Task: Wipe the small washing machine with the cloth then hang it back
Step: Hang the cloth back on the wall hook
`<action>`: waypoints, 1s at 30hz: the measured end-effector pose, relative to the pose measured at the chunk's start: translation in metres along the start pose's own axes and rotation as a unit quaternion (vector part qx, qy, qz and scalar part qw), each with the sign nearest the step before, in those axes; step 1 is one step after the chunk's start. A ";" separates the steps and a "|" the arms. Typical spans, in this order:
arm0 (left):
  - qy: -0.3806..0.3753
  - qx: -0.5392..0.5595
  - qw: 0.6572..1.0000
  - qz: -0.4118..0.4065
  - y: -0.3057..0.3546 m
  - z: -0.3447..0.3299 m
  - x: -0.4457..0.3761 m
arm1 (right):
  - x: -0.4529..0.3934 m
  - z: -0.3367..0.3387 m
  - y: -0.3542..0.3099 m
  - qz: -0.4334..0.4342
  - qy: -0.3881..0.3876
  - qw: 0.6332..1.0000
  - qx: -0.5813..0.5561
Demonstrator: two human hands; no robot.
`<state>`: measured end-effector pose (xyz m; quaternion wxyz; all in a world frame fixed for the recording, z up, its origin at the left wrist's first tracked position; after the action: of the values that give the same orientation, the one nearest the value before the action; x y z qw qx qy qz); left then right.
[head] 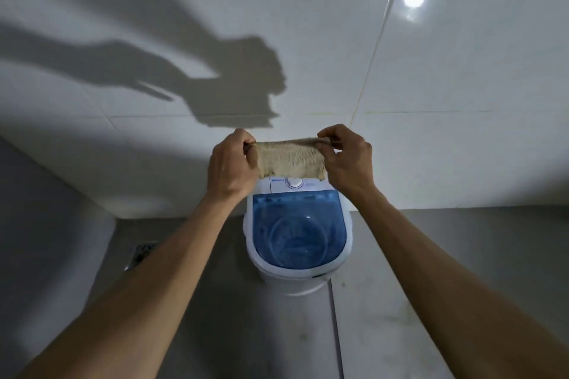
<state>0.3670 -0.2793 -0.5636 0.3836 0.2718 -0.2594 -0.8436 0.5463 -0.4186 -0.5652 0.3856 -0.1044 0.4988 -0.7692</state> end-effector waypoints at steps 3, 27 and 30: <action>-0.010 -0.001 1.000 0.000 0.041 0.052 -0.005 | -0.002 0.029 -0.059 -0.010 -0.015 1.000 0.002; 0.030 0.112 0.993 -0.011 0.279 0.434 -0.002 | 0.010 0.182 -0.483 0.068 -0.094 0.993 0.014; 0.059 0.106 0.992 -0.025 0.273 0.452 -0.008 | 0.002 0.178 -0.501 0.083 -0.099 0.992 0.015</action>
<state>0.2122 -0.3255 -0.0609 0.3459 0.3669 -0.3169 -0.8033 0.3965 -0.4391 -0.0552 0.4970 -0.1322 0.4532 -0.7281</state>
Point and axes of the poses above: each hand's wrist, its own x-axis away from the middle knuckle, its own z-axis out of the back of the hand, y = z × x, the point moved 7 cm from there along -x, towards the middle knuckle, and after that the axes turned 4 degrees about -y, right-handed, at the moved point
